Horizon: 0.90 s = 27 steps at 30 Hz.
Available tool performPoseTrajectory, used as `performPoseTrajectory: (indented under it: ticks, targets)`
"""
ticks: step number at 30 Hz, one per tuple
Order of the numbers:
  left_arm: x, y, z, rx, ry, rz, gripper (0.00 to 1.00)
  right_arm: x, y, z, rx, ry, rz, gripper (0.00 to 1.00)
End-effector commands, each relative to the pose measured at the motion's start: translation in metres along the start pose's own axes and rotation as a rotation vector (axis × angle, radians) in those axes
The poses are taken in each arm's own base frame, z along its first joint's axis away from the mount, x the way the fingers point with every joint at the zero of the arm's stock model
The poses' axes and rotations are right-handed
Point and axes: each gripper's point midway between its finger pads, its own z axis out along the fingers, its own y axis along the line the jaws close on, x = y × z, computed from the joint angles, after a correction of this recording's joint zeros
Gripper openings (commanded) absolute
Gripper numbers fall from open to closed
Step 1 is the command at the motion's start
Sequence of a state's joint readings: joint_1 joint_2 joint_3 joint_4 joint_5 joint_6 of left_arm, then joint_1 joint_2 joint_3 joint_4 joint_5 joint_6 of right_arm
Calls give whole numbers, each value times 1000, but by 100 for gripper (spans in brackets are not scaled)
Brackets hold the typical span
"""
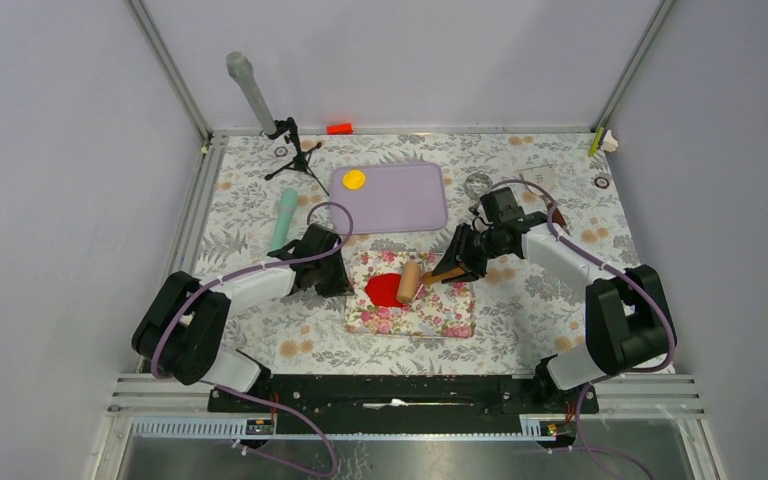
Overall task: Roll out the dumpling wrappers from the dough
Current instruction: Flatten out the dough on the work surface.
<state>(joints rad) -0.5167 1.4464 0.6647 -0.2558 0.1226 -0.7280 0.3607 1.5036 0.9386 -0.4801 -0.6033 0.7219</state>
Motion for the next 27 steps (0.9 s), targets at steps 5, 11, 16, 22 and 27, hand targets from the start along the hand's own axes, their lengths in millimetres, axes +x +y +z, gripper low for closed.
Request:
performPoseTrajectory:
  ticks: [5, 11, 16, 22, 27]
  targets:
    - [5, 4, 6, -20, 2, 46, 0, 4, 8, -5, -15, -7, 45, 0]
    - [7, -1, 6, -7, 6, 69, 0, 9, 24, -23, -44, -27, 30, 0]
    - [10, -8, 8, 29, 29, 84, 0, 15, 6, -9, -2, -11, 46, 0]
    - [13, -14, 6, 57, 43, 103, 0, 22, -24, 12, 66, 21, 94, 0]
    - [14, -15, 4, 65, 43, 108, 0, 19, -35, 23, 101, 19, 119, 0]
